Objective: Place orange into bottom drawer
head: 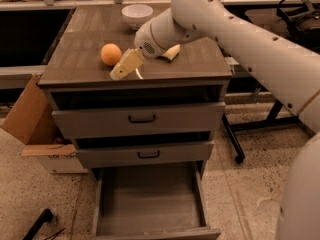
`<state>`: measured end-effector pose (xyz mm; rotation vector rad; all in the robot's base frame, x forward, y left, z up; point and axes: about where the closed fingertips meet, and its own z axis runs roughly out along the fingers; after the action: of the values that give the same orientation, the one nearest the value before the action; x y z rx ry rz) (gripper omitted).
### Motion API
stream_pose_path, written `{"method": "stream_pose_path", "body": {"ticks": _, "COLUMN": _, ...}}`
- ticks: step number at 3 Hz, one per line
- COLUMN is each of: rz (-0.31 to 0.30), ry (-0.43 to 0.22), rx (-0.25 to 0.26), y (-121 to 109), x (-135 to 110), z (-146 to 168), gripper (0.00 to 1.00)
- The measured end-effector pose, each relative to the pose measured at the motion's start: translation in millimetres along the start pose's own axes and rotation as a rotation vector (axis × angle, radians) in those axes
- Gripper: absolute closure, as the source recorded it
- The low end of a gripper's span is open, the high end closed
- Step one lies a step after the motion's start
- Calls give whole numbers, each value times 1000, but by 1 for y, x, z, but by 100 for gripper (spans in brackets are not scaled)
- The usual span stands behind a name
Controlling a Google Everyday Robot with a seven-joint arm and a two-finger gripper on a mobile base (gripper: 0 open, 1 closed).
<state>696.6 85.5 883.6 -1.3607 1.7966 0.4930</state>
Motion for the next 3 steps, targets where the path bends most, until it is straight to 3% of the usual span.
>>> {"method": "stream_pose_path", "body": {"ticks": 3, "rz": 37, "ry": -71, "rx": -45, "y": -12, "x": -15, "z": 49, "gripper": 0}}
